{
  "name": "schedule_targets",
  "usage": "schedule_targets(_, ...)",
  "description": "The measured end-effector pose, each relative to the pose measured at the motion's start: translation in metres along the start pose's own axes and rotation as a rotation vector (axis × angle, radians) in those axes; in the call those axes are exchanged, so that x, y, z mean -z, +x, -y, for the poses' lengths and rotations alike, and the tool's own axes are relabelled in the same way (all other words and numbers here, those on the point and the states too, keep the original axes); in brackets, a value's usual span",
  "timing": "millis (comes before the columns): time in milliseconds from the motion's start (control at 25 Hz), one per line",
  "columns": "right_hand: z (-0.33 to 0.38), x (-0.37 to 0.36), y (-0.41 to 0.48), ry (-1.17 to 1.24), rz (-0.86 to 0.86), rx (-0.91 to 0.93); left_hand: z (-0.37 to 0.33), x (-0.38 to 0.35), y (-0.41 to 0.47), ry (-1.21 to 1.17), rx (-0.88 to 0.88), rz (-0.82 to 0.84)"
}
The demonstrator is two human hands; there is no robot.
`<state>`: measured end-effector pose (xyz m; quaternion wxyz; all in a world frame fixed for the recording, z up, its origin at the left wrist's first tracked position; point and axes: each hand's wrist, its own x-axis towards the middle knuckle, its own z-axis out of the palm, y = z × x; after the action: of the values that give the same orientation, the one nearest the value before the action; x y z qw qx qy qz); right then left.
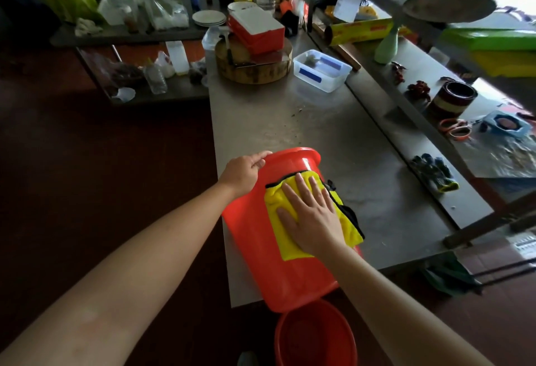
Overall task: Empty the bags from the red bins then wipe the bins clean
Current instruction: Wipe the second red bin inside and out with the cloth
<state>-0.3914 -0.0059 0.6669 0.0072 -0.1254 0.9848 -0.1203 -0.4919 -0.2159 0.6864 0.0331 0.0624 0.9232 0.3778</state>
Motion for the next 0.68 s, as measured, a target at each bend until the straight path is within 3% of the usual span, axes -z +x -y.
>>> schedule_targets(280,-0.025,-0.017,-0.080,0.005,-0.033,-0.008,-0.011,-0.001,-0.006,0.025,0.021,-0.012)
schedule_targets(680,-0.016,-0.019,-0.081,0.005,-0.015,-0.022,-0.047,-0.010,0.021,0.176,0.015,0.038)
